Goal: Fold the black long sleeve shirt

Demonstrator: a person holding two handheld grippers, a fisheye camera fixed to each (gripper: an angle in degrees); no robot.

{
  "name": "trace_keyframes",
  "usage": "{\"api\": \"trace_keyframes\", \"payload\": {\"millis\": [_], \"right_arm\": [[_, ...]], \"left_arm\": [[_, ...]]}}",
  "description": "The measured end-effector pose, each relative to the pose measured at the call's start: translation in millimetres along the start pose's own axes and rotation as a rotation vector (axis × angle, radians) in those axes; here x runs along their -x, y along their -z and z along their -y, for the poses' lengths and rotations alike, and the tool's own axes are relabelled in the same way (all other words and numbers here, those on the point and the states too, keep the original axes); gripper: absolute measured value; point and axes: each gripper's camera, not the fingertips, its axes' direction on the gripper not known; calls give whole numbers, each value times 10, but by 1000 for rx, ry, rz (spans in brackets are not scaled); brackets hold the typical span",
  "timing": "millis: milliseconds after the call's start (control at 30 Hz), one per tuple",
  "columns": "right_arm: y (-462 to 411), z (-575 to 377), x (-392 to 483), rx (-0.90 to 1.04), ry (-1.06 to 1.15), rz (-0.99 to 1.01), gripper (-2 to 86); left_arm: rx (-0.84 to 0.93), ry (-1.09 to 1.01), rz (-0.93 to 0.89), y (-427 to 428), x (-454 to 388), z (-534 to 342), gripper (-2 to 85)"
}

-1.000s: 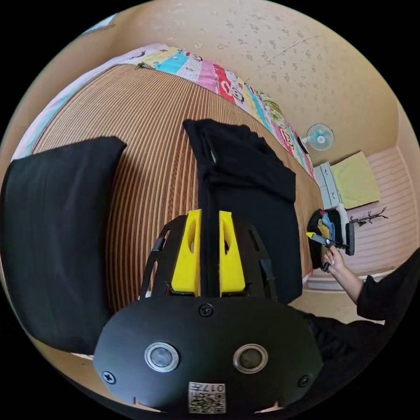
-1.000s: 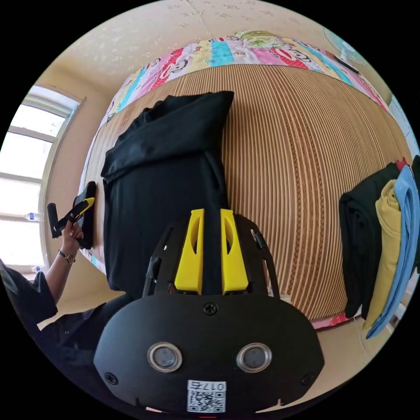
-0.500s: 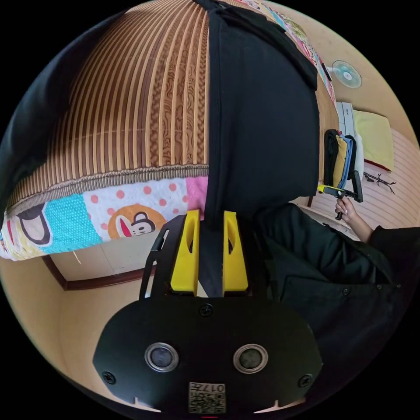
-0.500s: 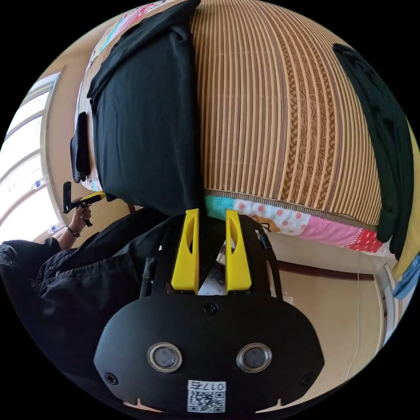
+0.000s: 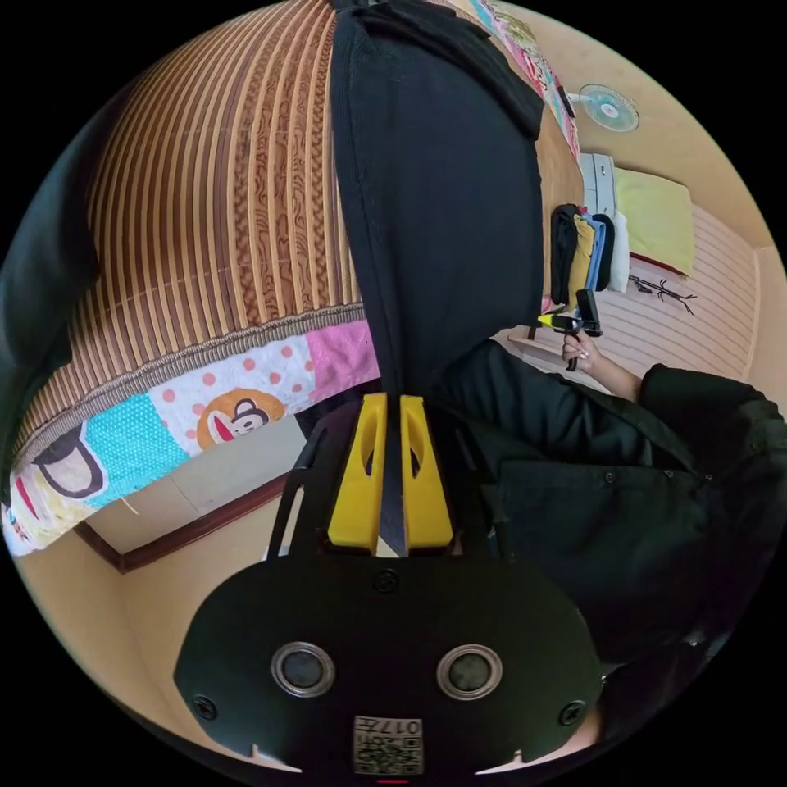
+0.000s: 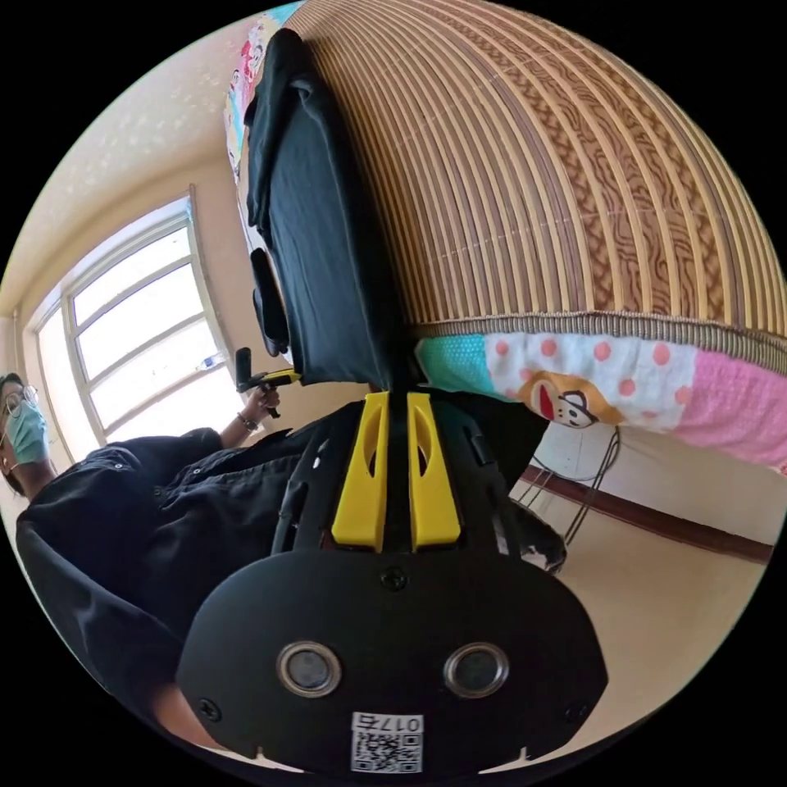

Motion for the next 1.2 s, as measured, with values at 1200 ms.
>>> {"api": "trace_keyframes", "payload": {"millis": [1200], "right_arm": [[1451,1544,216,-865,-133,602,25]], "left_arm": [[-894,251,-921,1127,-428,1479,23]]}}
